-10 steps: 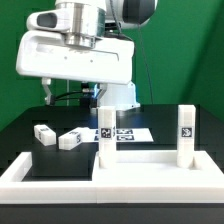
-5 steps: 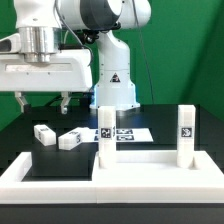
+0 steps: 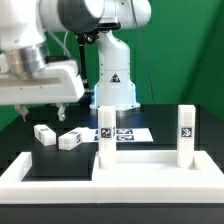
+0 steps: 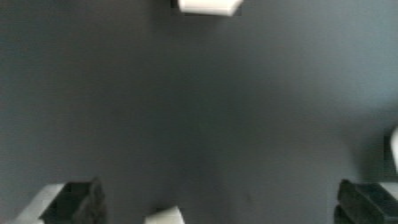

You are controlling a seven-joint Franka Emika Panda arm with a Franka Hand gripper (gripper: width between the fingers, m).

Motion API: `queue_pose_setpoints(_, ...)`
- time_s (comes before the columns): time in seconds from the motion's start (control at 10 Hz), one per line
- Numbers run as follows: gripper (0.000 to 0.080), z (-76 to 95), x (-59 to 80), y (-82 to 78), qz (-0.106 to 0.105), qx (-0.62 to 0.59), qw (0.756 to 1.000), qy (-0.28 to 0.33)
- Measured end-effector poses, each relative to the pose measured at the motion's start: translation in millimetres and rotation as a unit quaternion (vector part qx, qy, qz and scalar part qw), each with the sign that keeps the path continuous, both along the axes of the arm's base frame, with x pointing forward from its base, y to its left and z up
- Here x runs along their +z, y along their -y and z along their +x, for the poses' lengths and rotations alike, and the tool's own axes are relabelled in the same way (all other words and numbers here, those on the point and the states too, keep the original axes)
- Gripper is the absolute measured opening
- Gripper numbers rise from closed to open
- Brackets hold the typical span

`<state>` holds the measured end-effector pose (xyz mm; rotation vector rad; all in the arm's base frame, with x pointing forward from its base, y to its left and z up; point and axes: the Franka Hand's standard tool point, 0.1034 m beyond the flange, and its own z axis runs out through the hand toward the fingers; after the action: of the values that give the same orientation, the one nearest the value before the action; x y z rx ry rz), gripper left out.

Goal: Assemble desk

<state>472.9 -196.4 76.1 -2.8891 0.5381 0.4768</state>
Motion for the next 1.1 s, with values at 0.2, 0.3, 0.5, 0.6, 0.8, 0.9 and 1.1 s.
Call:
queue_pose_setpoints(0.2,0.0648,-0.1,-6.5,0.1,0.029,0.004,0.998,-0.054)
queue_pose_setpoints(0.3,0.0648,-5.5,-4.9,-4.1,0.049,0.007,0.995,-0.088)
queue_pose_setpoints(0.5,0.0648,-7.7,-11.4,-6.3,0.070,0.010,0.989,-0.133)
queue_pose_setpoints(0.6,0.0648,-21.1,-18.8,-15.7,0.083,0.001,0.982,-0.167)
queue_pose_setpoints(0.8,0.0648,-22.9,-24.1,-18.5,0.083,0.003,0.981,-0.174)
queue_pose_setpoints(0.9,0.0648,-23.4,-24.6,-18.4,0.083,0.003,0.981,-0.174)
queue_pose_setpoints(1.1,0.0648,-25.3,-26.7,-20.5,0.082,0.000,0.981,-0.177)
